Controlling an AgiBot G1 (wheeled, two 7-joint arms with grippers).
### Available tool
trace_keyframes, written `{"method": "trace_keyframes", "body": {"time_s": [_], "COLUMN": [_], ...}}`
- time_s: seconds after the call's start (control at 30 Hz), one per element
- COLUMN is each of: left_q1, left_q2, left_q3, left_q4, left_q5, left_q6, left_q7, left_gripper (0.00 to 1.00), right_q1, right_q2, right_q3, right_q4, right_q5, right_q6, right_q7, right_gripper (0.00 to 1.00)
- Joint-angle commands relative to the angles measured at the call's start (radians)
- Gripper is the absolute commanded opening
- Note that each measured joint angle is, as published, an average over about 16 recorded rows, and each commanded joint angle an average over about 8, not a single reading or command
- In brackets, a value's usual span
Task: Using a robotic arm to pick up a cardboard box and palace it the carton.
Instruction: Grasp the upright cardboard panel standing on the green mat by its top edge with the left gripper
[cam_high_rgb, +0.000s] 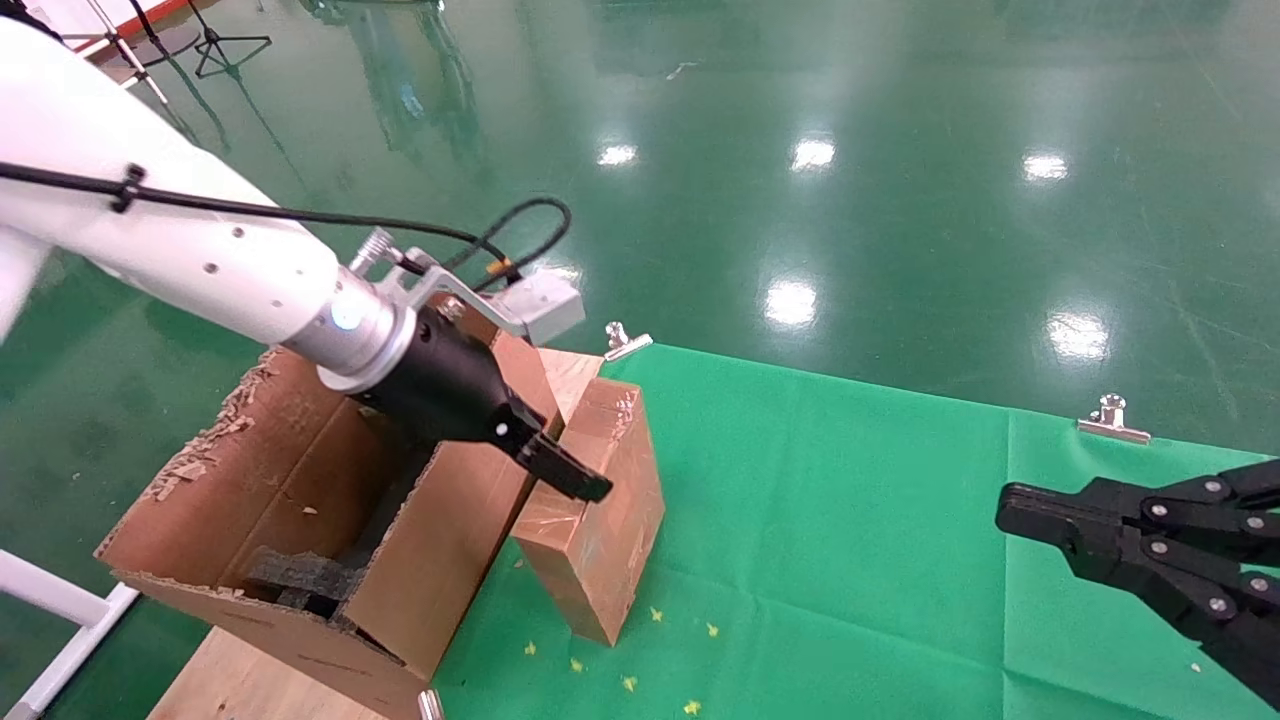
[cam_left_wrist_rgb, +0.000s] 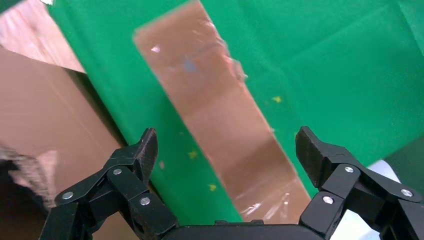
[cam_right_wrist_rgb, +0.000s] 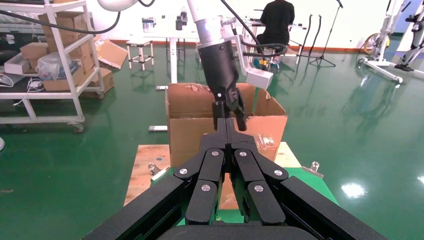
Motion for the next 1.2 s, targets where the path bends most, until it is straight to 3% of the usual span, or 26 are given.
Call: {"method": "trace_keyframes", "body": {"time_s": [0.03, 0.17, 0.23, 0.27, 0.43, 0.5, 1.2], "left_q1": [-0.008, -0.021, -0.026, -0.029, -0.036, -0.038, -0.031], "left_q2": [0.008, 0.021, 0.026, 0.029, 0.036, 0.037, 0.032], "left_q3": [0.029, 0.07, 0.086, 0.094, 0.114, 0.116, 0.101], "left_q4": [0.006, 0.012, 0.013, 0.014, 0.016, 0.016, 0.015], "left_q5": [-0.005, -0.008, -0.007, -0.006, -0.003, -0.003, -0.004], "left_q6": [-0.001, -0.004, -0.004, -0.005, -0.008, -0.009, -0.007], "left_q7": [-0.014, -0.03, -0.036, -0.039, -0.048, -0.048, -0.042], "left_gripper": [1.0, 1.0, 0.86, 0.74, 0.11, 0.0, 0.0], "right_q1": [0.0, 0.0, 0.0, 0.0, 0.0, 0.0, 0.0], "right_q2": [0.0, 0.0, 0.0, 0.0, 0.0, 0.0, 0.0], "right_q3": [0.0, 0.0, 0.0, 0.0, 0.0, 0.0, 0.0], "right_q4": [0.0, 0.0, 0.0, 0.0, 0.0, 0.0, 0.0], "right_q5": [0.0, 0.0, 0.0, 0.0, 0.0, 0.0, 0.0], "right_q6": [0.0, 0.0, 0.0, 0.0, 0.0, 0.0, 0.0], "right_q7": [0.0, 0.0, 0.0, 0.0, 0.0, 0.0, 0.0], "right_gripper": [0.19, 0.69, 0.94, 1.0, 1.0, 1.0, 1.0]}}
